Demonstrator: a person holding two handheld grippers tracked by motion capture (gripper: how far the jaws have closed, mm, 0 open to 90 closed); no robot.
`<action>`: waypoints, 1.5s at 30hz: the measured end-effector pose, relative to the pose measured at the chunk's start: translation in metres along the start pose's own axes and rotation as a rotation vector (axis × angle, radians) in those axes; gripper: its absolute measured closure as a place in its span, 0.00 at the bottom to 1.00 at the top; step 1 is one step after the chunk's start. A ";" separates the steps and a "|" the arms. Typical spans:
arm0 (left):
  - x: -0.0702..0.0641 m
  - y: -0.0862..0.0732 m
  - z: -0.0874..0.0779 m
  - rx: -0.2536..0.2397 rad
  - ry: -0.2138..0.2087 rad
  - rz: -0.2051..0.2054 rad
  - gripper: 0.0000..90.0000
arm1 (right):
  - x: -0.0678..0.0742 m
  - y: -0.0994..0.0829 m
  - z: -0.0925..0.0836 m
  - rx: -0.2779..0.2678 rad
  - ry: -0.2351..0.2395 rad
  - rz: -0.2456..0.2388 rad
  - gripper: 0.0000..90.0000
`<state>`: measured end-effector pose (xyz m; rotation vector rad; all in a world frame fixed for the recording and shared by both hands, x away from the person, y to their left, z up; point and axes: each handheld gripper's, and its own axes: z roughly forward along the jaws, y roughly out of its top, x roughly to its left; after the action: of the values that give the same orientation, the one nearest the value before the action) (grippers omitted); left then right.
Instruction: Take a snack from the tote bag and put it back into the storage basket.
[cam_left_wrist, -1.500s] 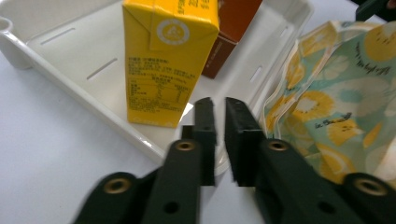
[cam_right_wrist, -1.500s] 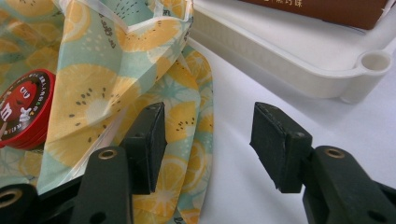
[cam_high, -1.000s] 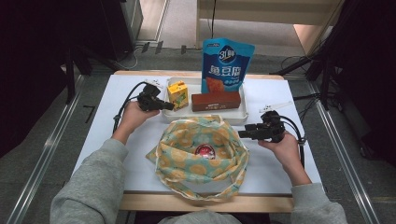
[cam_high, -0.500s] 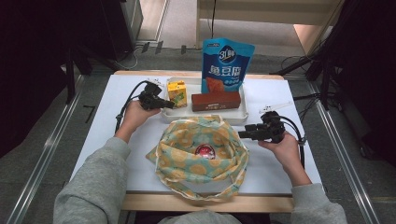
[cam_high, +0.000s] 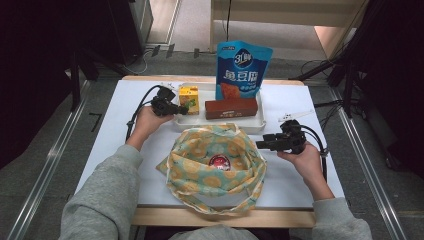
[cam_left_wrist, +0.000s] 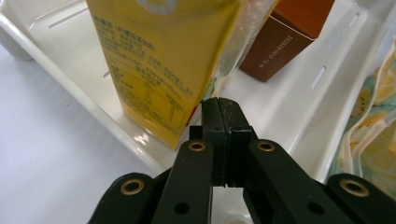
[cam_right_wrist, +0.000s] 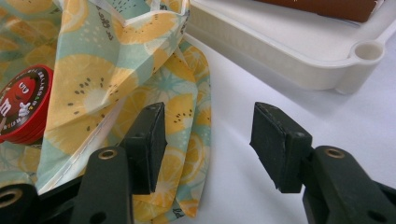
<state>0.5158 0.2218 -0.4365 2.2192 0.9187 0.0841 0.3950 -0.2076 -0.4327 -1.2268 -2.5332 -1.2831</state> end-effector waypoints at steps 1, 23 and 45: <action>0.000 0.000 0.001 0.003 -0.001 0.005 1.00 | 0.000 0.000 0.000 -0.001 0.000 0.000 0.52; 0.001 0.004 0.010 -0.008 0.029 -0.010 1.00 | -0.001 -0.001 0.000 -0.001 0.000 -0.002 0.52; -0.041 0.016 0.012 -0.054 -0.109 0.076 1.00 | 0.001 0.001 0.003 0.005 0.001 -0.008 0.52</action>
<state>0.4984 0.1806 -0.4267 2.1859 0.7642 0.0222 0.3960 -0.2050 -0.4338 -1.2164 -2.5419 -1.2781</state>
